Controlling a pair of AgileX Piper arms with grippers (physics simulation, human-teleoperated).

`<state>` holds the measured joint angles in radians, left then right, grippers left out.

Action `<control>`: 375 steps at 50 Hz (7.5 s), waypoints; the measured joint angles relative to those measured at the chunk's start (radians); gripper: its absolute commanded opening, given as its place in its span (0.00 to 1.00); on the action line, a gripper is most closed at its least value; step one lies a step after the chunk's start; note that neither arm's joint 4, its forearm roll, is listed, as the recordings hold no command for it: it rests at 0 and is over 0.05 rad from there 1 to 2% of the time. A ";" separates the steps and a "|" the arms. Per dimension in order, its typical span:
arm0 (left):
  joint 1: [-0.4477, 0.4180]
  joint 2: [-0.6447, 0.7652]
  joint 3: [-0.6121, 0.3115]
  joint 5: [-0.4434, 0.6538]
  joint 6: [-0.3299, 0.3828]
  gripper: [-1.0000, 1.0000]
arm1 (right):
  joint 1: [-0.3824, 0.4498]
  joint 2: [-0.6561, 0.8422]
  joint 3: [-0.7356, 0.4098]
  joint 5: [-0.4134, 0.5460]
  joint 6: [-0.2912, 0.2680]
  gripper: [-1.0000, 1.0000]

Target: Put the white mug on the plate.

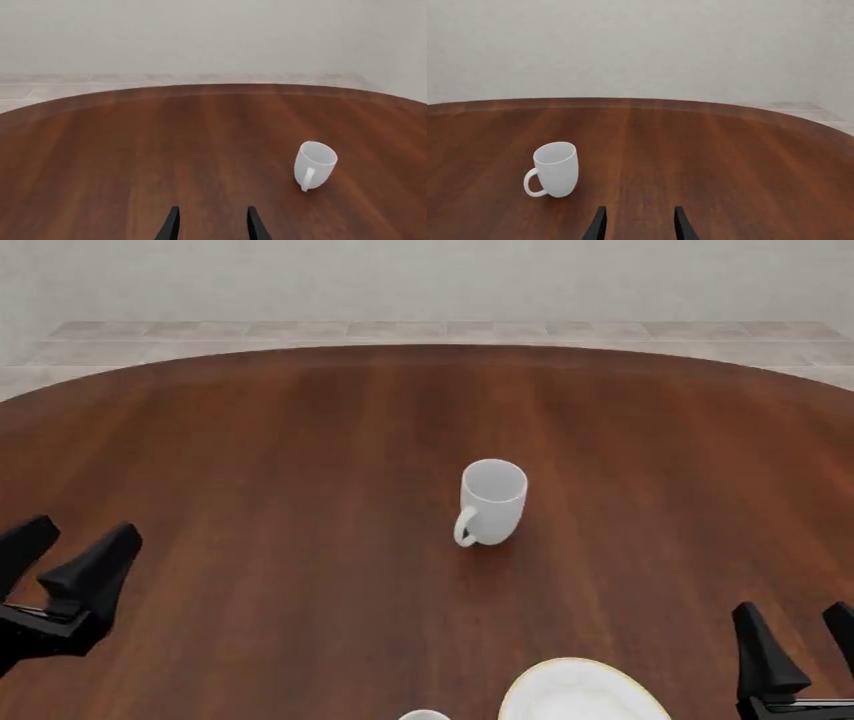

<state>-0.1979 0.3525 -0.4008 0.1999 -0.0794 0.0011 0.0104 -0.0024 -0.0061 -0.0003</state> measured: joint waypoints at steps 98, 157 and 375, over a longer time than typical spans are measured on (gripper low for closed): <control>-0.355 1.069 -0.539 -0.073 0.176 1.00 | 0.000 0.000 0.000 0.000 0.000 1.00; -0.401 1.455 -0.755 -0.156 0.118 1.00 | 0.000 0.000 0.000 0.000 0.000 1.00; -0.622 1.389 -0.713 -0.080 -0.050 0.00 | 0.000 0.000 0.000 0.000 0.000 1.00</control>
<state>-0.8198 1.7417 -1.1133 0.1198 -0.1296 0.0011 0.0106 -0.0024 -0.0062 -0.0003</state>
